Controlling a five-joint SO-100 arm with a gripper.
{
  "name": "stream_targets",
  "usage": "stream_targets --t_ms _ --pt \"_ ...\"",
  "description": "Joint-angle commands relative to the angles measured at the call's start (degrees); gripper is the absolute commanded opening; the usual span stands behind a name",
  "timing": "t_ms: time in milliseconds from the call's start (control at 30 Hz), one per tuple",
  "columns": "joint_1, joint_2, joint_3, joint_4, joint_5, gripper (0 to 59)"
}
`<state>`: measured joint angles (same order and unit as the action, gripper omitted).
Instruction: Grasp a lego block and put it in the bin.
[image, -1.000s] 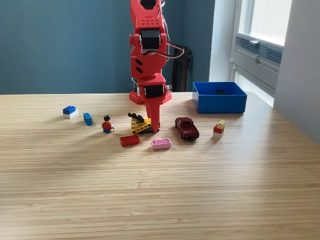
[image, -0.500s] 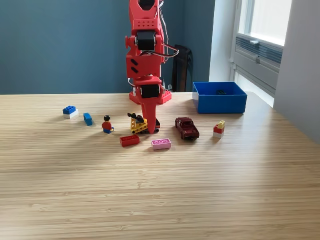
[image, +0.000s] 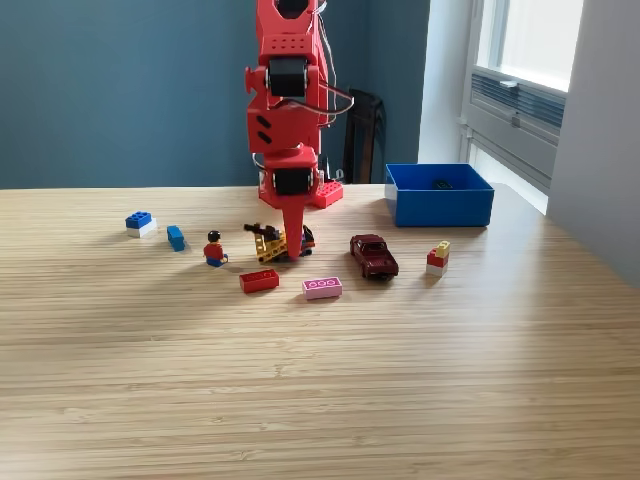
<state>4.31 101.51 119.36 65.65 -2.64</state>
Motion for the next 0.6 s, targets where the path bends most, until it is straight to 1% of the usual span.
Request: stream_targets --t_ms 33,100,200,333,433,600 --pt "-1.05 1.14 -19.34 11.43 3.43 0.0" --pt "-2.81 1.14 -25.14 16.35 4.83 0.0" --pt "-6.33 1.14 -32.17 22.15 6.94 0.0" --pt "-11.43 1.14 -37.27 27.16 9.32 0.0" --pt "-12.3 1.14 -36.47 27.6 10.28 0.0" --pt "-11.95 1.14 -30.23 26.81 9.4 0.0"
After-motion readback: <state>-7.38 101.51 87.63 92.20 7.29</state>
